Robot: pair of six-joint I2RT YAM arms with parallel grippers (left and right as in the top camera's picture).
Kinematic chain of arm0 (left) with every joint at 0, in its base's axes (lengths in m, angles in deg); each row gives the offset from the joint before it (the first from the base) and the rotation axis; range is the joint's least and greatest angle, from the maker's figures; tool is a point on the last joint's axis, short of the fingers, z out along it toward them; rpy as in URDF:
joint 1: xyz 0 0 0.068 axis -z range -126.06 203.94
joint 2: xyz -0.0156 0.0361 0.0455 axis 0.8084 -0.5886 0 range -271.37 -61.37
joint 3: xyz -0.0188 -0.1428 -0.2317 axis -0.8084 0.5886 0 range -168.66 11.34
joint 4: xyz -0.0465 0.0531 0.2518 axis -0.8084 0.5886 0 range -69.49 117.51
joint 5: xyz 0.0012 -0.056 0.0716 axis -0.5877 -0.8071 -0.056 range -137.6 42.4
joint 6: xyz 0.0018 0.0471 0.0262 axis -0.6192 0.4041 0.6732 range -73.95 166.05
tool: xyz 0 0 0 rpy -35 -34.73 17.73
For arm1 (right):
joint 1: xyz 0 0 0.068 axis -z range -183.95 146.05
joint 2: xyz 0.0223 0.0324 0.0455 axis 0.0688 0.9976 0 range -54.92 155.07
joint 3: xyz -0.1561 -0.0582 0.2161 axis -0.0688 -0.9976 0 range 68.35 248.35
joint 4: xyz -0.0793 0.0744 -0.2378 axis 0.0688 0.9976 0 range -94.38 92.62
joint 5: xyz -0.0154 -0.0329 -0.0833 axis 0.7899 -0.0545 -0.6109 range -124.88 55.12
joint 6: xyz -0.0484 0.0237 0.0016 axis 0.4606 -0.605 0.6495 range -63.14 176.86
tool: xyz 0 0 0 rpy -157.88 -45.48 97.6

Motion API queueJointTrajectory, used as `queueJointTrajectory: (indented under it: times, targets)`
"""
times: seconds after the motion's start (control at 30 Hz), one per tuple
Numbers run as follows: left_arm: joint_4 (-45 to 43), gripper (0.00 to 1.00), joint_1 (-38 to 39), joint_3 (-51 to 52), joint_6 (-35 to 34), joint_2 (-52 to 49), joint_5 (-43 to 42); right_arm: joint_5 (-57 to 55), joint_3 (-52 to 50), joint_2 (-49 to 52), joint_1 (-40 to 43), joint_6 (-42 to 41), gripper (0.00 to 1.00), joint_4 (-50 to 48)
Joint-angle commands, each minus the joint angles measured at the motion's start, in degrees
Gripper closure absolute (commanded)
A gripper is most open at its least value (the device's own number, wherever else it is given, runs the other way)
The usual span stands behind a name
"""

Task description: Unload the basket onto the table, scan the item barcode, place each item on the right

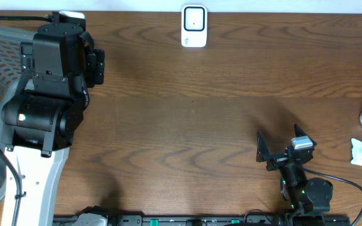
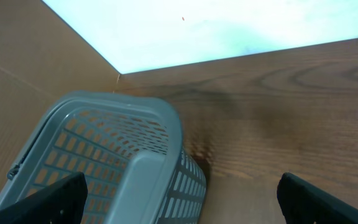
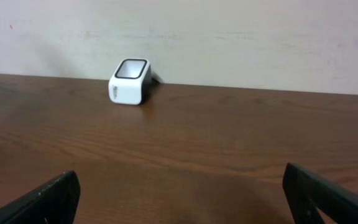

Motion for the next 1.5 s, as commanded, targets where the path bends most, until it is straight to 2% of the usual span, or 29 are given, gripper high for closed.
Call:
queueJointTrajectory:
  times: [0.0, 0.57, 0.77, 1.1, 1.47]
  targets:
    - [0.0, 0.02, -0.2, 0.1, 0.1, -0.2, 0.5, -0.5, -0.1, -0.4, -0.2, -0.8, 0.01, 0.3]
    - [0.2, 0.02, 0.2, 0.1, 0.1, 1.4, 0.5, -0.5, -0.1, -0.4, -0.2, -0.8, 0.01, 0.3]
    - [0.2, 0.02, 0.2, 0.1, 0.1, 9.6, 0.5, -0.5, -0.1, -0.4, -0.2, -0.8, 0.01, 0.3]
    - [0.2, 0.02, 0.0, 0.1, 0.1, 29.0, 0.5, -0.5, -0.1, -0.4, -0.2, -0.8, 0.01, 0.3]
    - [0.4, 0.02, -1.0, 0.1, 0.1, 34.7, 0.5, -0.5, -0.1, -0.4, -0.2, -0.8, 0.01, 0.3]
